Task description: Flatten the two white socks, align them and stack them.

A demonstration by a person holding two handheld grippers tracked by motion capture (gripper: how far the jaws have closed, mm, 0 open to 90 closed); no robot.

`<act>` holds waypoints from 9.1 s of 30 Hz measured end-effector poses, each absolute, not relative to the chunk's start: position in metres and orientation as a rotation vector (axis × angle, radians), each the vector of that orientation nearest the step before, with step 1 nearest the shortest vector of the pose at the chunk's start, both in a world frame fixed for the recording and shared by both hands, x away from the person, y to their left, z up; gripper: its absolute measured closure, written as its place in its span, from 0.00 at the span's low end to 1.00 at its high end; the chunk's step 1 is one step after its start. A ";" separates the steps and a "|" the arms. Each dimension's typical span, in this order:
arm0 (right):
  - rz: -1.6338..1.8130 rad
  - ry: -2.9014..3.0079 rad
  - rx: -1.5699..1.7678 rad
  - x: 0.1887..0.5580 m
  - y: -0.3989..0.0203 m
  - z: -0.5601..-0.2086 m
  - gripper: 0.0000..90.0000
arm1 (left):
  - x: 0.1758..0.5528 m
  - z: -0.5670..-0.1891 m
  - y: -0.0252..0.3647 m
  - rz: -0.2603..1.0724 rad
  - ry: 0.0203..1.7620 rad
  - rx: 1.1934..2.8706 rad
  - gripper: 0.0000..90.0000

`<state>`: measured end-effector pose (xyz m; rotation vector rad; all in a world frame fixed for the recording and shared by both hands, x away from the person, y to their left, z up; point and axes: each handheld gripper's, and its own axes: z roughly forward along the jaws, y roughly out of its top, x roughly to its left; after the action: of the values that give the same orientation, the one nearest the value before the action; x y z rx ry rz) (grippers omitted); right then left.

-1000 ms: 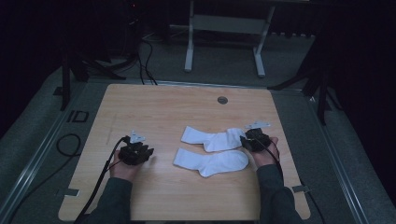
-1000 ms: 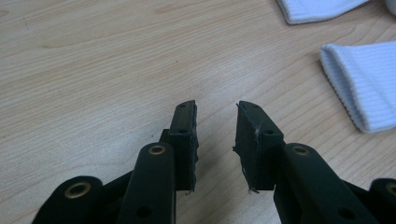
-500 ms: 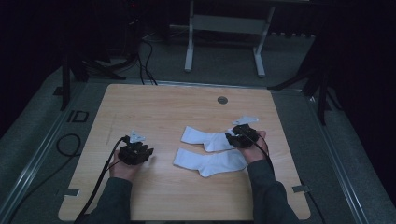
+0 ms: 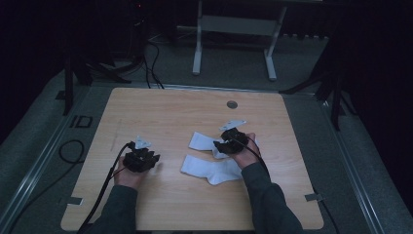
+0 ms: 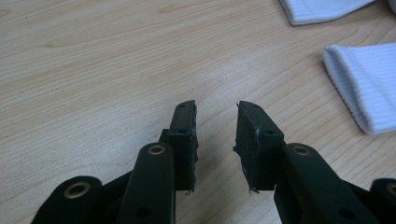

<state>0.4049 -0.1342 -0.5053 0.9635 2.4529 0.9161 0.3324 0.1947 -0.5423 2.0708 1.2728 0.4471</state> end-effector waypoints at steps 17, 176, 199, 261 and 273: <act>0.843 2.558 0.832 0.401 -0.101 -0.520 0.55 | 0.332 -0.542 0.194 0.449 1.272 2.070 0.76; 0.736 2.460 1.167 0.451 -0.197 -0.537 0.98 | 0.329 -0.545 0.104 0.333 0.979 2.239 1.00; 0.788 2.378 1.045 0.385 -0.206 -0.457 0.98 | 0.330 -0.546 0.105 0.331 0.981 2.241 1.00; 0.891 2.662 0.910 0.304 -0.151 -0.532 0.67 | 0.331 -0.546 0.106 0.324 0.990 2.228 1.00; 0.844 2.625 0.888 0.309 -0.142 -0.533 0.89 | 0.331 -0.546 0.107 0.316 0.992 2.224 1.00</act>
<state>0.3085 -0.1415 -0.5325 0.8879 2.6246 0.8443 0.3312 0.1069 -0.5464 2.2240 0.9917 0.3159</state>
